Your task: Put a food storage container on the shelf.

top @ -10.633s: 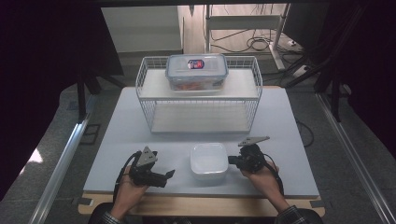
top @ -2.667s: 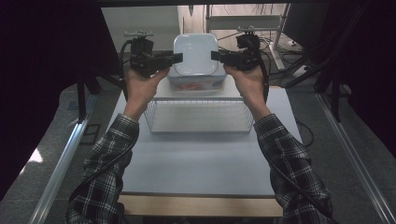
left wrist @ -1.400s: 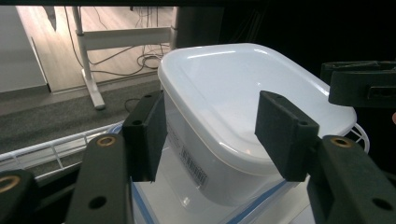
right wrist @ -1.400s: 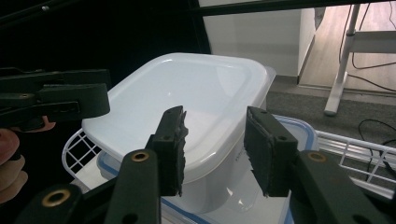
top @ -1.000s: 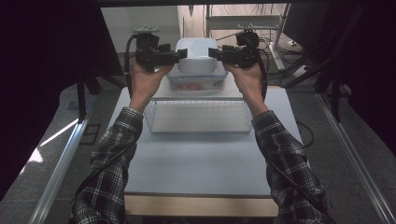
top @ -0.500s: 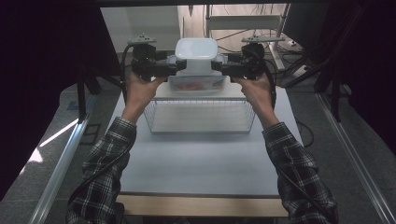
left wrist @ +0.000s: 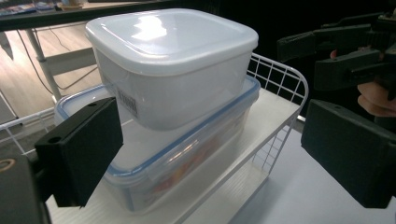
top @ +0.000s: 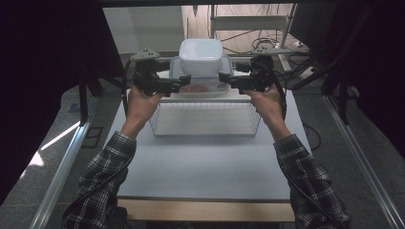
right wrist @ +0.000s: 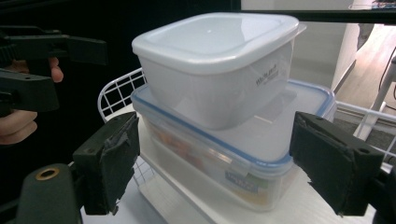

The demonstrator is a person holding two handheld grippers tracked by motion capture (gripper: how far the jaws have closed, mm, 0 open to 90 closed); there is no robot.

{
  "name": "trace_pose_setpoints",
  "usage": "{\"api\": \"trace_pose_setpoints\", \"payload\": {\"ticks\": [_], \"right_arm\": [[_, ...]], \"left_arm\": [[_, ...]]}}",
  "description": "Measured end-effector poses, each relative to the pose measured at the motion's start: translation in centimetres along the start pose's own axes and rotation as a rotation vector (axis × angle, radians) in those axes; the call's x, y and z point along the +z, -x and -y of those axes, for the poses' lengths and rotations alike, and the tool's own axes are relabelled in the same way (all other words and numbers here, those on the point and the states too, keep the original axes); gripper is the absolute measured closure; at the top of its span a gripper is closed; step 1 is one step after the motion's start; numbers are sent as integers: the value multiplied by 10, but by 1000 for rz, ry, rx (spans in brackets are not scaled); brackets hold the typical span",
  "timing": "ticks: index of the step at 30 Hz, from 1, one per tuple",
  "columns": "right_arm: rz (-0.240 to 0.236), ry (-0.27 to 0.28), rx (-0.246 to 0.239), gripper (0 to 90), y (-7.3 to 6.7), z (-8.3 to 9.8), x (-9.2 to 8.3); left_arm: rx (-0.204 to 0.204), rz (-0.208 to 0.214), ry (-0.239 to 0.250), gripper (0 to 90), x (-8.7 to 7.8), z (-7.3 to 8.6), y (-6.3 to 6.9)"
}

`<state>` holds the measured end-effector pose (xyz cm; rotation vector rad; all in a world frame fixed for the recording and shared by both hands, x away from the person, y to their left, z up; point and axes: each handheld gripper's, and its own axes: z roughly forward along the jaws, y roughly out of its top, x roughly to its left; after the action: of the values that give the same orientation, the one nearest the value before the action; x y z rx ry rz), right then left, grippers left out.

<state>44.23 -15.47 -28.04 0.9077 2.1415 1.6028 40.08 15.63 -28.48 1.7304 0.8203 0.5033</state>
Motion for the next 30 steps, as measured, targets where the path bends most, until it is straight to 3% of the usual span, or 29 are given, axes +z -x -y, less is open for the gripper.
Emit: {"api": "trace_pose_setpoints", "payload": {"ticks": [5,10,19,30], "right_arm": [[-1,-5,-6,156,-1,6,-3],[-11,-8,-6,149,-2,12,-6],[-30,-26,-20,125,-8,24,-10],[-43,-48,-35,98,-14,38,-12]], "left_arm": [[43,-17,-7,45,-4,8,3],[55,-15,-12,42,-7,18,5],[47,-8,-26,39,-10,35,3],[46,27,-19,37,-17,51,11]]}}
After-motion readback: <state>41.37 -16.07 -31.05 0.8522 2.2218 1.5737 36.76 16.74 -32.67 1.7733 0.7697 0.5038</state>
